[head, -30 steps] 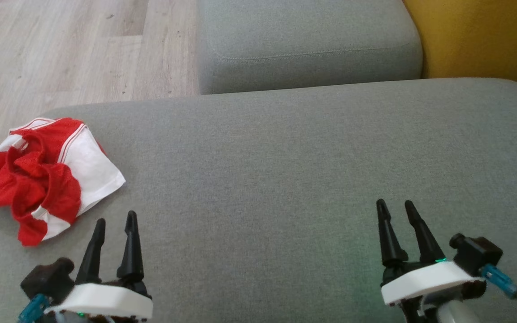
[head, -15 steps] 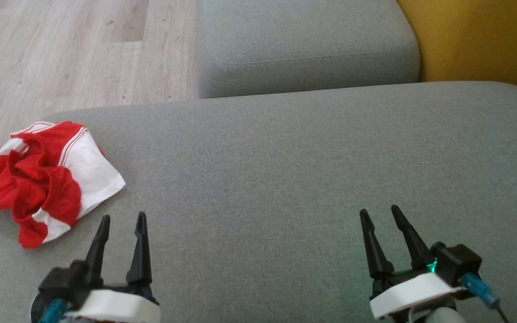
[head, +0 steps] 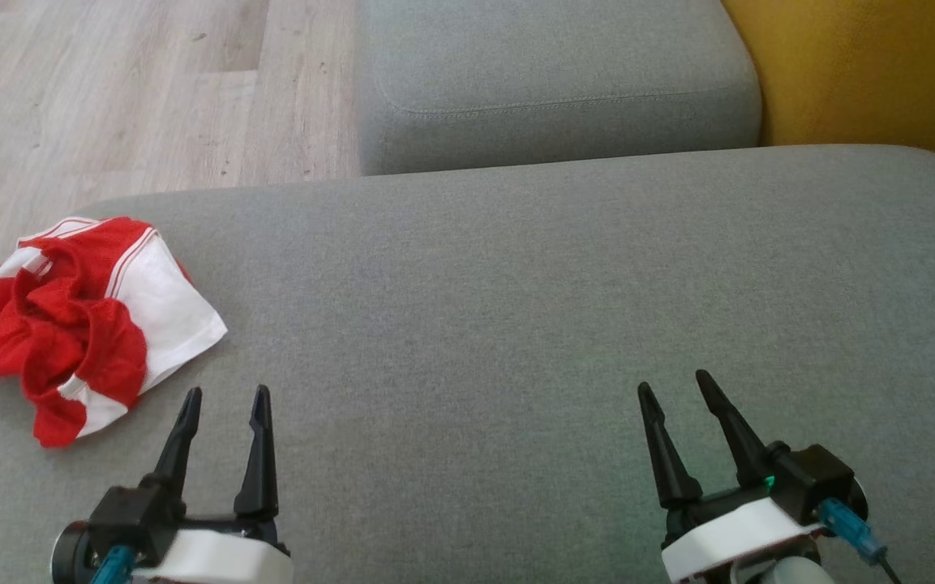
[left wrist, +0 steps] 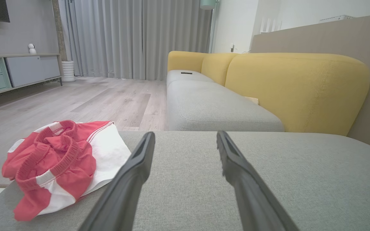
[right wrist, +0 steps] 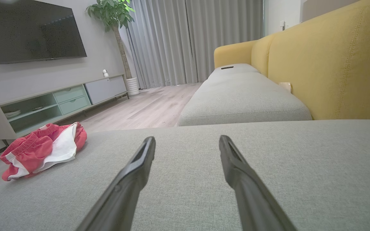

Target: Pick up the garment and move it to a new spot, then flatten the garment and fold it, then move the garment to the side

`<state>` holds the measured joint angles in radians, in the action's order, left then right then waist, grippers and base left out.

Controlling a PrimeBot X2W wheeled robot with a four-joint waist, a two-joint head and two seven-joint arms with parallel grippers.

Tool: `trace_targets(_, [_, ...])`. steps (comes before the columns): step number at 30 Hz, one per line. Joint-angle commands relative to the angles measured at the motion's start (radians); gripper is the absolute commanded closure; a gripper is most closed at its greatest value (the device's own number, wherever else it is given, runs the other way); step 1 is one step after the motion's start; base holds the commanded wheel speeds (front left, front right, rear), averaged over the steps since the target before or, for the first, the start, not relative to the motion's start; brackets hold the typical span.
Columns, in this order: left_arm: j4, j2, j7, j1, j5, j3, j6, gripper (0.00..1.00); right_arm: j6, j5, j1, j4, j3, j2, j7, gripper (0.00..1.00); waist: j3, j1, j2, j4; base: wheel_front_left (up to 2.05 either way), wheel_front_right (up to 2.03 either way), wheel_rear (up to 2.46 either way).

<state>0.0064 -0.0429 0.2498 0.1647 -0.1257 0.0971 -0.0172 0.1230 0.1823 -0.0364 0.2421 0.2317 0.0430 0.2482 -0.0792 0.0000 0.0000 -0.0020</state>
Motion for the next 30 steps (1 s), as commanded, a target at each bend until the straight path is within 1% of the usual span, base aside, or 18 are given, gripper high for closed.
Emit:
trace_targets(1, [-0.029, -0.007, 0.012, -0.031, 0.006, -0.030, 0.003, 0.00, 0.008, -0.003, 0.031, -0.027, 0.024, 0.007, 0.014, 0.00, 0.000, 0.0000, 0.0000, 0.000, 0.00, 0.00, 0.00])
trace_targets(14, [-0.012, -0.007, 0.012, -0.031, 0.006, -0.034, 0.007, 0.00, 0.008, -0.006, 0.028, -0.026, 0.023, 0.007, 0.014, 0.00, 0.004, 0.0000, 0.0000, 0.006, 0.00, 0.00, 0.00])
trace_targets(19, [-0.011, -0.007, 0.012, -0.043, 0.012, -0.024, 0.016, 0.00, 0.008, -0.009, 0.012, -0.034, 0.012, 0.007, 0.014, 0.00, 0.005, 0.0000, 0.0000, 0.068, 0.00, 0.00, 0.00])
trace_targets(26, [-0.006, -0.007, 0.012, -0.034, 0.013, -0.033, 0.021, 0.00, 0.008, -0.006, 0.001, -0.037, 0.024, 0.007, 0.014, 0.00, 0.005, 0.0000, 0.0000, 0.206, 0.00, 0.00, 0.00])
trace_targets(27, [-0.006, -0.007, 0.012, -0.034, 0.013, -0.033, 0.021, 0.00, 0.008, -0.006, 0.001, -0.037, 0.024, 0.007, 0.014, 0.00, 0.005, 0.0000, 0.0000, 0.206, 0.00, 0.00, 0.00])
trace_targets(30, [-0.006, -0.007, 0.012, -0.024, 0.002, -0.050, 0.023, 0.00, 0.008, -0.005, 0.001, -0.037, 0.031, 0.007, 0.014, 0.00, 0.004, 0.0000, 0.0000, 0.265, 0.00, 0.00, 0.00])
